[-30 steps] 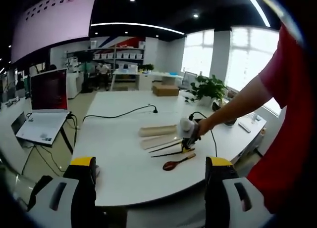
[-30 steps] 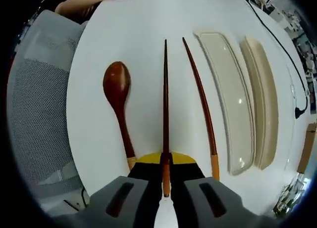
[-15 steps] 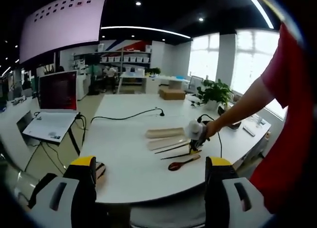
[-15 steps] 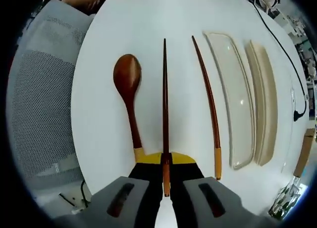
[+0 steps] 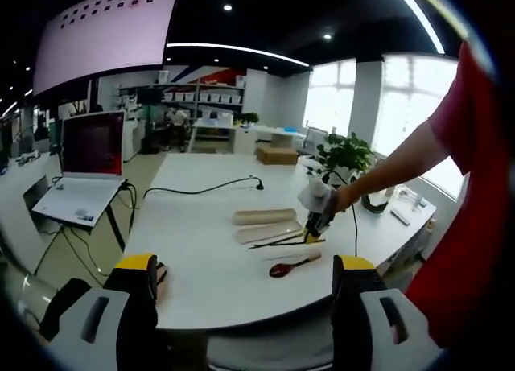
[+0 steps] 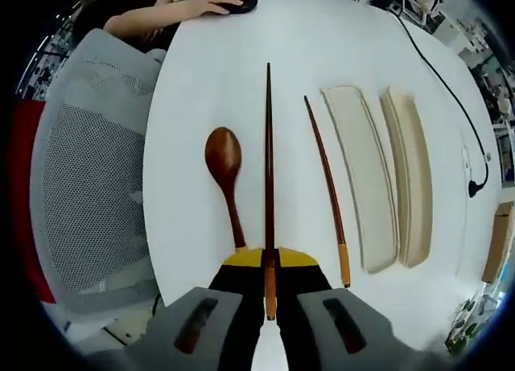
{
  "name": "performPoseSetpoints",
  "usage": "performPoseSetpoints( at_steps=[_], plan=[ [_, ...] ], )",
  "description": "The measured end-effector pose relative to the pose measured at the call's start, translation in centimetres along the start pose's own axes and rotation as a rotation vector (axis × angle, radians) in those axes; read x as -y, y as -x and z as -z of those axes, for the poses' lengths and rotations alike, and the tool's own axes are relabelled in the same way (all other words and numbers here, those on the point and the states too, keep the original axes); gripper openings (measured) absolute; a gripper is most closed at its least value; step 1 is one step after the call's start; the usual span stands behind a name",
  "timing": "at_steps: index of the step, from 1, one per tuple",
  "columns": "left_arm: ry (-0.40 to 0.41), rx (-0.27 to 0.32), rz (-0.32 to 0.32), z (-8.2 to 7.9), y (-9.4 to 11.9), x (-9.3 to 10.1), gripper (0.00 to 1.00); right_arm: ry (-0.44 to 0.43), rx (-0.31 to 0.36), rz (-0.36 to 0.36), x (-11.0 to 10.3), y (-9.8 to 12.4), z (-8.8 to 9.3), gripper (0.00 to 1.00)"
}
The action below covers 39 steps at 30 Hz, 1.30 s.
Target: Arrange the utensils inside the cutlery case until each visible utensil rests in its matching compartment.
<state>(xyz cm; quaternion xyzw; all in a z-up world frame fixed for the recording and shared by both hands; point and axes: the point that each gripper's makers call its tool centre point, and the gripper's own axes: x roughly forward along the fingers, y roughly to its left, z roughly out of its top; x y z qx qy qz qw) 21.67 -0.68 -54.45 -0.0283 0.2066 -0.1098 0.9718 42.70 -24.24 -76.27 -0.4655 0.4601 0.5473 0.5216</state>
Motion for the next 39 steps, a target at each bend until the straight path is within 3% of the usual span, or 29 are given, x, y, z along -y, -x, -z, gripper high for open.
performPoseSetpoints(
  at_steps=[11,23,39],
  plan=[
    [-0.01,0.003,0.017,-0.3,0.1,-0.4,0.91,0.054,-0.026,0.006,0.0,3.2,0.0,0.0],
    [-0.026,-0.008,0.073,-0.2,-1.0,0.6,0.91,0.047,-0.023,0.009,-0.5,3.9,-0.7,0.0],
    [-0.039,-0.015,0.11,-0.9,-1.8,0.4,0.91,0.082,-0.033,0.034,2.4,9.2,-0.2,0.0]
  ],
)
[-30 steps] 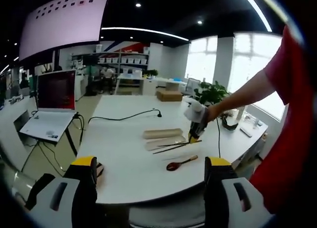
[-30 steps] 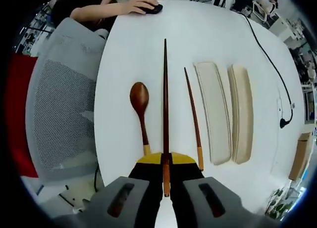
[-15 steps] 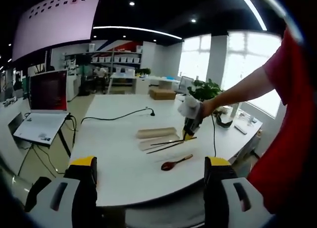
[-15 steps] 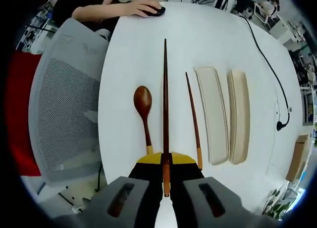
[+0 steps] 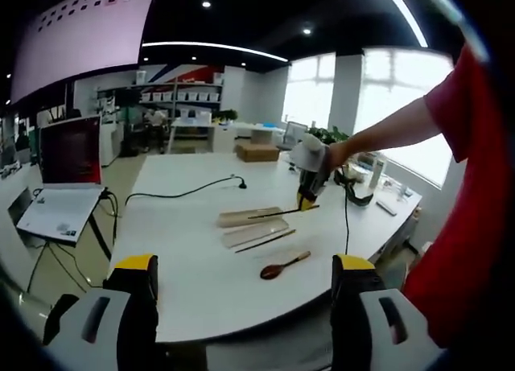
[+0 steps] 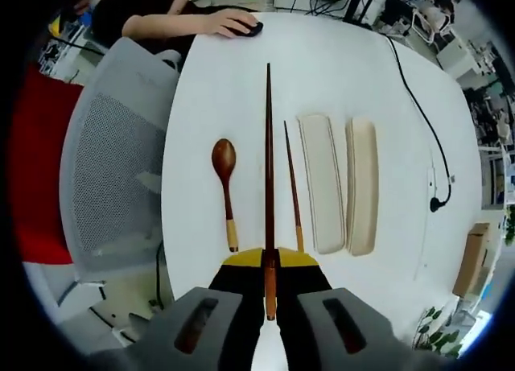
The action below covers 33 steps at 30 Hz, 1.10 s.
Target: Arrange the utensils inside the cutlery case until each visible utensil rests in its matching compartment.
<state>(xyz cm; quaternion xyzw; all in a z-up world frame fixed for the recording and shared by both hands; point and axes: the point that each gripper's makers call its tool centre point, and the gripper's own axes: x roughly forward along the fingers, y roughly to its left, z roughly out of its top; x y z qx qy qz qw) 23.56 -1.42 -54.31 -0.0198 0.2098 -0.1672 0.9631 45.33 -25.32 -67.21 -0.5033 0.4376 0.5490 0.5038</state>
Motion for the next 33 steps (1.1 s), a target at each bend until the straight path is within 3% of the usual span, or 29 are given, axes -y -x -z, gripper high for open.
performPoseSetpoints(
  at_steps=[7,10,20,24,28,33],
  plan=[
    [-0.015,0.0,0.002,-0.3,-0.1,0.1,0.91,-0.003,0.011,0.009,0.9,0.8,-0.8,0.0],
    [-0.014,-0.003,0.002,-0.3,-0.1,0.1,0.91,0.034,-0.009,0.01,0.7,0.5,-0.8,0.0],
    [-0.006,-0.011,-0.021,0.3,0.6,0.0,0.9,0.022,-0.034,-0.049,-0.5,-1.5,-1.2,0.0],
    [-0.01,-0.026,-0.031,0.8,0.9,-0.1,0.9,0.019,-0.05,-0.05,0.0,-1.6,-0.8,0.0],
    [0.011,-0.025,-0.037,1.0,1.0,-0.2,0.9,0.051,-0.116,-0.075,0.0,-1.5,0.7,0.0],
    [0.003,-0.028,-0.033,1.0,0.7,0.0,0.9,0.002,-0.093,-0.059,1.9,-0.5,0.9,0.0]
  ],
)
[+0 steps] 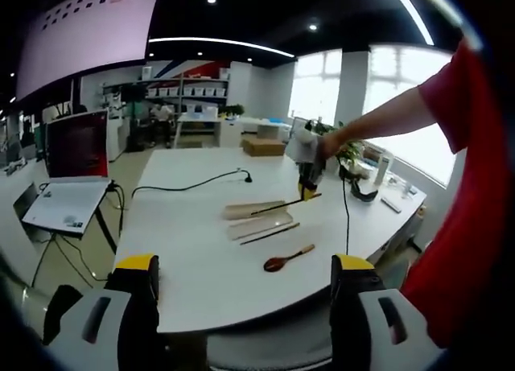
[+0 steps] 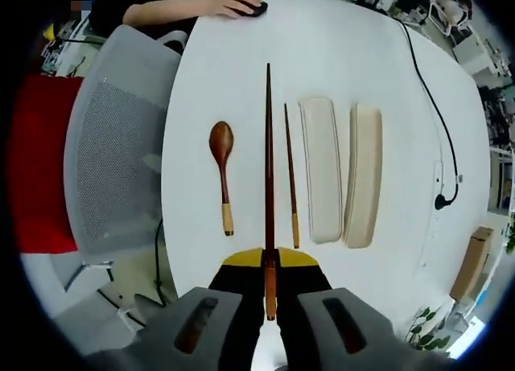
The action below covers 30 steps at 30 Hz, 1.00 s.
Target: Arrange the utensils inside the cutlery case until each visible utensil rests in its matching compartment.
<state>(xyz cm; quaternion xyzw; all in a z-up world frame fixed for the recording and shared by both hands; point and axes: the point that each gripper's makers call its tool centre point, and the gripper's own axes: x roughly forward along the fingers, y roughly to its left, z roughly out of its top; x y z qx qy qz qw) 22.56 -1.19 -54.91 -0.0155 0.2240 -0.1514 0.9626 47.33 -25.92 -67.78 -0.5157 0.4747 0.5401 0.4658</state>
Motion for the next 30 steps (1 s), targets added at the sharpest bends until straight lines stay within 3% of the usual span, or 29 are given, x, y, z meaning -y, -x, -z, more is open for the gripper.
performPoseSetpoints(
  at_steps=[8,15,30],
  plan=[
    [-0.01,0.006,0.004,-0.6,-0.4,0.1,0.9,-0.019,-0.021,0.034,3.2,2.2,1.0,0.0],
    [0.004,0.021,0.006,-0.9,-0.7,0.2,0.92,-0.104,0.051,0.052,6.2,4.3,0.4,0.0],
    [-0.054,0.061,0.003,-2.4,-1.3,0.4,1.0,-0.138,0.115,0.035,8.1,5.3,-1.1,0.0]
  ],
)
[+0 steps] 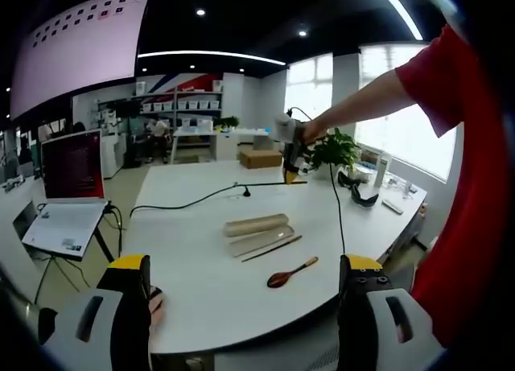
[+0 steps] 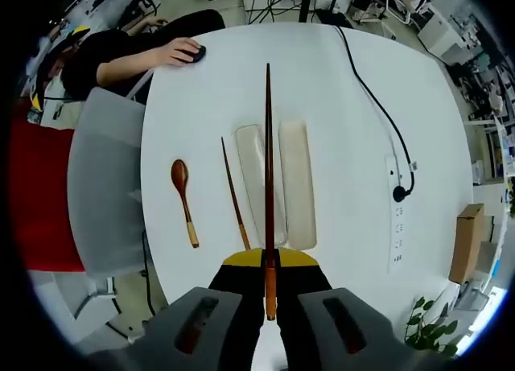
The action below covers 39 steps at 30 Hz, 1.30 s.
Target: Arrange the utensils inside the cutlery case until each visible utensil rests in its matching compartment.
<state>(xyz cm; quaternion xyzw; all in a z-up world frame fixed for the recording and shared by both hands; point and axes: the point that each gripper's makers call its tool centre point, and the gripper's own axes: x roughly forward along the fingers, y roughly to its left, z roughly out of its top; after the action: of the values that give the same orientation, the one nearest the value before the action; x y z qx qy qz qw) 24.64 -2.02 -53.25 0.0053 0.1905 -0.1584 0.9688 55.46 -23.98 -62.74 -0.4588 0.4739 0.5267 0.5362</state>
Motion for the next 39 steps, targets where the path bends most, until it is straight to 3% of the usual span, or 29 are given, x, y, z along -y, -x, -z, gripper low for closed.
performPoseSetpoints(
  at_steps=[5,11,18,24,27,32,36,39],
  plan=[
    [0.013,-0.01,-0.01,0.5,-0.1,0.0,1.0,0.005,0.036,0.005,1.0,-0.6,-0.7,0.0],
    [0.011,-0.037,-0.019,1.0,-0.3,-0.1,0.99,0.038,0.056,0.062,2.3,-2.4,-1.1,0.0],
    [0.021,-0.05,-0.047,1.2,-0.2,-1.0,0.99,0.05,0.051,0.039,2.6,-4.6,-2.0,0.0],
    [0.007,-0.037,-0.05,1.0,-0.3,-0.9,0.93,0.028,0.063,0.043,3.5,-6.3,-1.8,0.0],
    [0.009,-0.037,-0.085,1.1,-0.3,-1.4,0.98,0.027,0.064,0.058,3.9,-7.2,-1.4,0.0],
    [0.009,-0.032,-0.089,1.0,-0.1,-1.3,1.0,0.045,0.061,0.063,4.0,-8.5,-1.0,0.0],
    [0.008,-0.04,-0.097,1.2,0.0,-1.2,1.0,0.047,0.08,0.09,4.6,-8.2,-1.3,0.0],
    [0.021,-0.047,-0.102,1.5,0.1,-1.2,1.0,0.04,0.118,0.155,4.9,-8.1,-1.8,0.0]
  ],
)
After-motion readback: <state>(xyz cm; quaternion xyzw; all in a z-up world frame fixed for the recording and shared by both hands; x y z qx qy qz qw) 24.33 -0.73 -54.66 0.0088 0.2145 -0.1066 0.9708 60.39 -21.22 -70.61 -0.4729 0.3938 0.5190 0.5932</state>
